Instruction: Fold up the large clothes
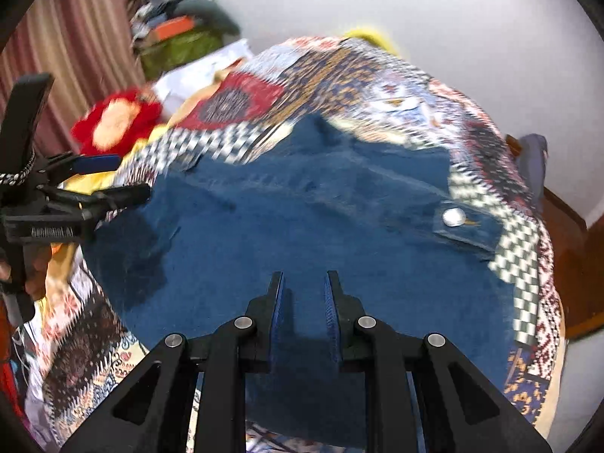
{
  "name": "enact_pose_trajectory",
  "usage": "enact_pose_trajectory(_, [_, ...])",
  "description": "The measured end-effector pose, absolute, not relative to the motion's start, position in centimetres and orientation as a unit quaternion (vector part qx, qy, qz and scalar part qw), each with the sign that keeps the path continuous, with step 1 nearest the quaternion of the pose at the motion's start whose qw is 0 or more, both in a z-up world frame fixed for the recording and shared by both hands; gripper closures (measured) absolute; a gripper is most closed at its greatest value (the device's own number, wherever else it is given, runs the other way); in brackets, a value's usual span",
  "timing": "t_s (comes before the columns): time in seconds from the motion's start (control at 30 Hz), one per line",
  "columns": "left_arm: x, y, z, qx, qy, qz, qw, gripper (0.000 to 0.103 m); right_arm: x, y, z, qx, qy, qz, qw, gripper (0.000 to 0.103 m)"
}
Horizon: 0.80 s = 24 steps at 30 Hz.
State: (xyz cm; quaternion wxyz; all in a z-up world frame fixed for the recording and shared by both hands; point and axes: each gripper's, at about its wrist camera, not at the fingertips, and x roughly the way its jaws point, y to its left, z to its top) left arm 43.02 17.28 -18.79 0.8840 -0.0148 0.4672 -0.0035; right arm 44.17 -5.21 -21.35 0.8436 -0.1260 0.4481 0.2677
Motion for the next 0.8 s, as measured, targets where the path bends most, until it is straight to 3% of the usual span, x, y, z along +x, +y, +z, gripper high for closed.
enact_pose_trajectory(0.17, [42.1, 16.1, -23.2, 0.038, 0.501, 0.018, 0.864, 0.013, 43.8, -3.7, -25.5, -0.184, 0.471, 0.240, 0.829, 0.087])
enact_pose_trajectory(0.23, [41.2, 16.7, -23.9, 0.033, 0.497, 0.018, 0.867, 0.013, 43.7, -4.6, -25.6, -0.172, 0.469, 0.243, 0.831, 0.076])
enact_pose_trajectory(0.3, [40.5, 17.7, -24.1, 0.016, 0.493, 0.016, 0.870, 0.013, 43.9, -5.8, -25.5, -0.191, 0.457, 0.199, 0.846, 0.007])
enact_pose_trajectory(0.33, [40.3, 18.2, -24.2, 0.013, 0.494, 0.020, 0.869, 0.012, 43.9, -6.6, -25.8, -0.209, 0.438, 0.165, 0.858, 0.000])
enact_pose_trajectory(0.53, [38.5, 20.0, -25.1, 0.044, 0.495, 0.057, 0.866, 0.010, 43.8, -12.4, -27.5, -0.152, 0.477, 0.186, 0.845, 0.000])
enact_pose_trajectory(0.8, [35.8, 22.6, -25.0, -0.022, 0.491, 0.068, 0.868, 0.010, 42.8, -17.1, -26.8, -0.127, 0.478, 0.136, 0.858, 0.000])
